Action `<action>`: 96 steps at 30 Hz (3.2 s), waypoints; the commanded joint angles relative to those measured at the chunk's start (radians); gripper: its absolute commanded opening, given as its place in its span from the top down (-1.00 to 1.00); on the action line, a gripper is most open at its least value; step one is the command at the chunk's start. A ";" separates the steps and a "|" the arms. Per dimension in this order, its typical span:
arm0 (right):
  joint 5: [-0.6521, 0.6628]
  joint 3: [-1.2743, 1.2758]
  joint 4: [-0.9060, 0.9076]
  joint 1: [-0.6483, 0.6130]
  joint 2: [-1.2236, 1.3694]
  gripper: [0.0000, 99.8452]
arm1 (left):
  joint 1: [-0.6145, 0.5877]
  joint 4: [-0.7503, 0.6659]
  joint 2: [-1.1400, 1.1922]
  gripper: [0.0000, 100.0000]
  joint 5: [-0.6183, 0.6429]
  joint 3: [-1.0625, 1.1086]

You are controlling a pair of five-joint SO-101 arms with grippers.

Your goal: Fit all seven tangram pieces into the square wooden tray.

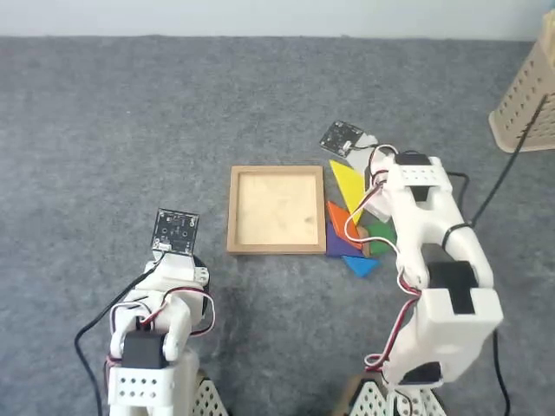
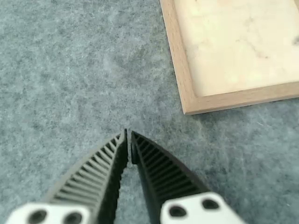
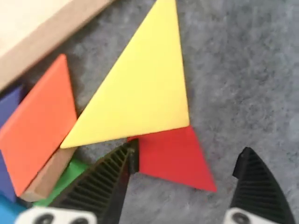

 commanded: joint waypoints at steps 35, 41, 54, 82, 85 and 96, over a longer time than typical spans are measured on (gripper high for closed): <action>-0.120 0.241 0.255 0.317 -0.384 0.39 | -0.005 0.005 -0.003 0.98 0.009 -0.005; -0.143 0.258 0.266 0.194 -0.642 0.39 | -0.005 0.005 -0.003 0.98 0.009 -0.005; 0.239 0.089 0.217 0.027 -0.283 0.39 | -0.005 0.005 -0.003 0.98 0.009 -0.005; 0.103 -0.299 0.309 0.147 0.208 0.85 | -0.005 0.005 -0.003 0.98 0.009 -0.005; -0.018 -0.299 0.309 0.154 0.206 0.85 | -0.005 0.005 -0.003 0.98 0.009 -0.005; -0.638 -0.301 0.315 0.153 0.177 0.85 | -0.005 0.005 -0.003 0.98 0.009 -0.005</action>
